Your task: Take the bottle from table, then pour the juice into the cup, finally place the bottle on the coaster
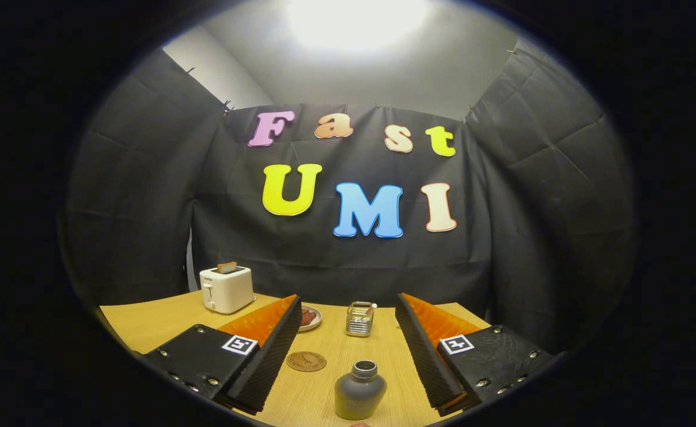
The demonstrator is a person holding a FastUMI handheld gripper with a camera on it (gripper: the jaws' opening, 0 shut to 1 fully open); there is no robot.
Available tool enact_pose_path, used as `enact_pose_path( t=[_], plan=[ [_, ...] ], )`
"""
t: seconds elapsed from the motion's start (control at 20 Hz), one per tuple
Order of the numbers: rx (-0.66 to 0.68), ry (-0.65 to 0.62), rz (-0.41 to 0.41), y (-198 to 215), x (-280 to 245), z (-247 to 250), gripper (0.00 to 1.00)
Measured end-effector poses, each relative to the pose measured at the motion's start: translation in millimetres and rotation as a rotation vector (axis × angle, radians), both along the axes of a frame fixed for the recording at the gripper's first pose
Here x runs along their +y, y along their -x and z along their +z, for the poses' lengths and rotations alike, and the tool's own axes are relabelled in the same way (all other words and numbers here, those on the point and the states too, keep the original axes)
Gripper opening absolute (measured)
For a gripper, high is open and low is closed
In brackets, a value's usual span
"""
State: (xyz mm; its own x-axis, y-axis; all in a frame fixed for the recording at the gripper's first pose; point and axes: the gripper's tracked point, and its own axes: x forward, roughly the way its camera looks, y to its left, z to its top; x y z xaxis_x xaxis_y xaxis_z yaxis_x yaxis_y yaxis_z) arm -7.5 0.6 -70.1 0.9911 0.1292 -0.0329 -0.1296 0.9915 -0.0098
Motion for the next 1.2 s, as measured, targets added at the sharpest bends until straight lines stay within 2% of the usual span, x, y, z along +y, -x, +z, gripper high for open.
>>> enact_pose_path(
  t=[0.45,1.2],
  plan=[
    [0.113,-0.020,-0.001,-11.5,-10.2,-61.6,0.96],
    [0.273,-0.010,0.012,-4.3,-10.5,-144.6,0.96]
  ],
)
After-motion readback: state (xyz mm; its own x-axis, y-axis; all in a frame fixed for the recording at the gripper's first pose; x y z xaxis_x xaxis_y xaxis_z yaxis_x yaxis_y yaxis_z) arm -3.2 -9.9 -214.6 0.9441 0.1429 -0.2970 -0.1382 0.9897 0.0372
